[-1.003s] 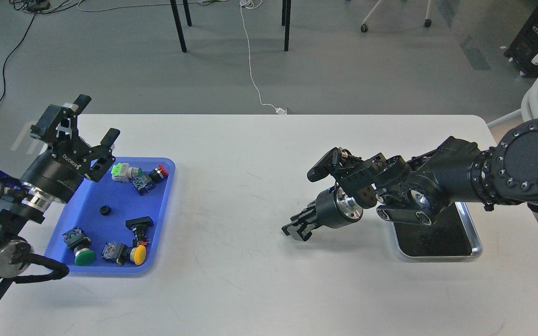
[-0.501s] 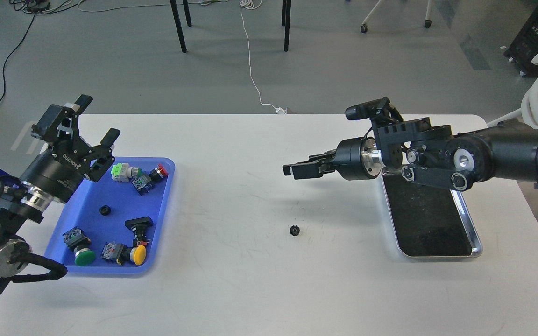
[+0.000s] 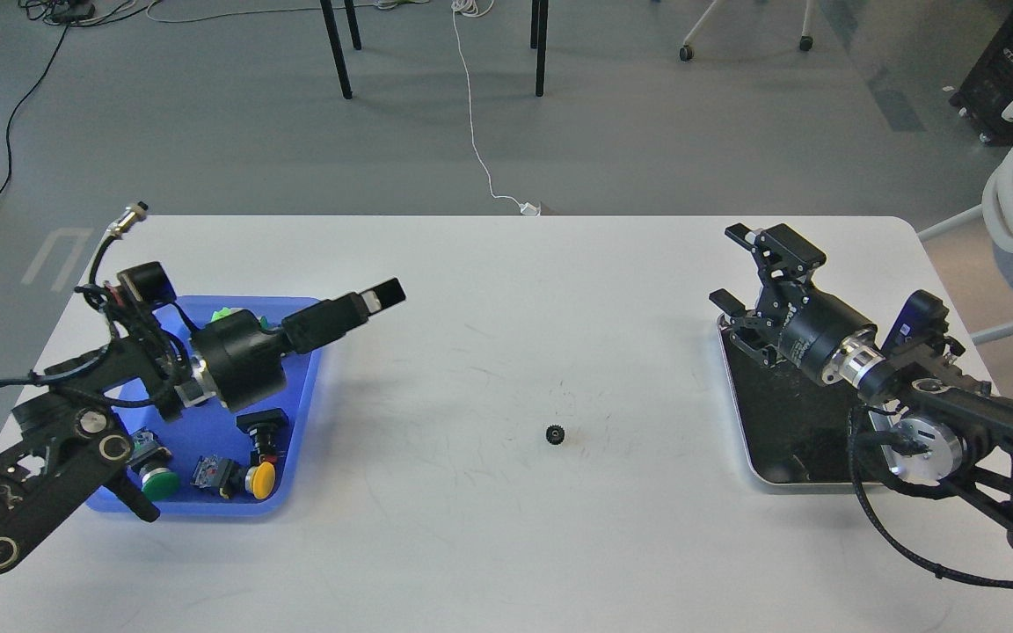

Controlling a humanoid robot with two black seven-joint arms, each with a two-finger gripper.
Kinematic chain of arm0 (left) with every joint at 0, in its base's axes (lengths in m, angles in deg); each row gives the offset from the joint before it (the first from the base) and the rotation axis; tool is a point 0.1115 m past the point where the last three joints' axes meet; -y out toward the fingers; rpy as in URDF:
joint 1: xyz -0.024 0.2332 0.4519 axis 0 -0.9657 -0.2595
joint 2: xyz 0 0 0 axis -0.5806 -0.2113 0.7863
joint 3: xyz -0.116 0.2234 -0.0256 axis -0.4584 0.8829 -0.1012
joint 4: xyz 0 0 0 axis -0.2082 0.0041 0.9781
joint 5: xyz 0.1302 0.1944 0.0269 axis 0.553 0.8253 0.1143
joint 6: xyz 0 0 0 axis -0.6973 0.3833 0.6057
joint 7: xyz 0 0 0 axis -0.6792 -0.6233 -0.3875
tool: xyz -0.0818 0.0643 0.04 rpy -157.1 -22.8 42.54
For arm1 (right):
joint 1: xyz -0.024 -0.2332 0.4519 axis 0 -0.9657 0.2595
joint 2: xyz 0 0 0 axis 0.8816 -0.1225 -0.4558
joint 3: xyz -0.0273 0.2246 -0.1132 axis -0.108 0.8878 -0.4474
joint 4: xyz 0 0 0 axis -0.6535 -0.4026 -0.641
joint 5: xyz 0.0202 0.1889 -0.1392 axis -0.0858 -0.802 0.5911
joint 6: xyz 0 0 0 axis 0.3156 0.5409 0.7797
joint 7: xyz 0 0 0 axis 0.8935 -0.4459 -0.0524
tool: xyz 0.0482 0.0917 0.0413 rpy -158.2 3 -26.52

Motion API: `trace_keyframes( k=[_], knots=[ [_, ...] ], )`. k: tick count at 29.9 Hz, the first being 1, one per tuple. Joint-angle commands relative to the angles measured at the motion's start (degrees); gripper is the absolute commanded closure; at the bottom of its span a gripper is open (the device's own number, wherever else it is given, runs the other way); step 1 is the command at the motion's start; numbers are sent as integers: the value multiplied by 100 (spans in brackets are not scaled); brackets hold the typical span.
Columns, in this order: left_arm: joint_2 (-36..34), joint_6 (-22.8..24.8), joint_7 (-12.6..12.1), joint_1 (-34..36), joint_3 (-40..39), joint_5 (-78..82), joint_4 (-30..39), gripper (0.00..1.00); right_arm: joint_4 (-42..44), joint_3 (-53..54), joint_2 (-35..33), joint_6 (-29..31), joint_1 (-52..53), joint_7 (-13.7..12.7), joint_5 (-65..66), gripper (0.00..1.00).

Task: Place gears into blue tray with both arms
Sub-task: 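Reach the left gripper toward the second gear on the table, then grasp the second black gear with the left gripper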

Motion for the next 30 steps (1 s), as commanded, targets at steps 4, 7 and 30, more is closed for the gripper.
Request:
trace_keyframes(
  k=[4, 7, 30],
  knots=[
    [260, -255, 0, 1328, 1680, 2646, -82, 2, 8, 691, -214, 696, -902, 1, -358, 5],
    [532, -554, 0, 2049, 2559, 3409, -275, 2, 8, 699, -328, 713, -990, 1, -358, 5],
    [2124, -704, 0, 3080, 4127, 3409, -2516, 24, 17, 717, -337, 713, -999, 1, -358, 4]
  ],
)
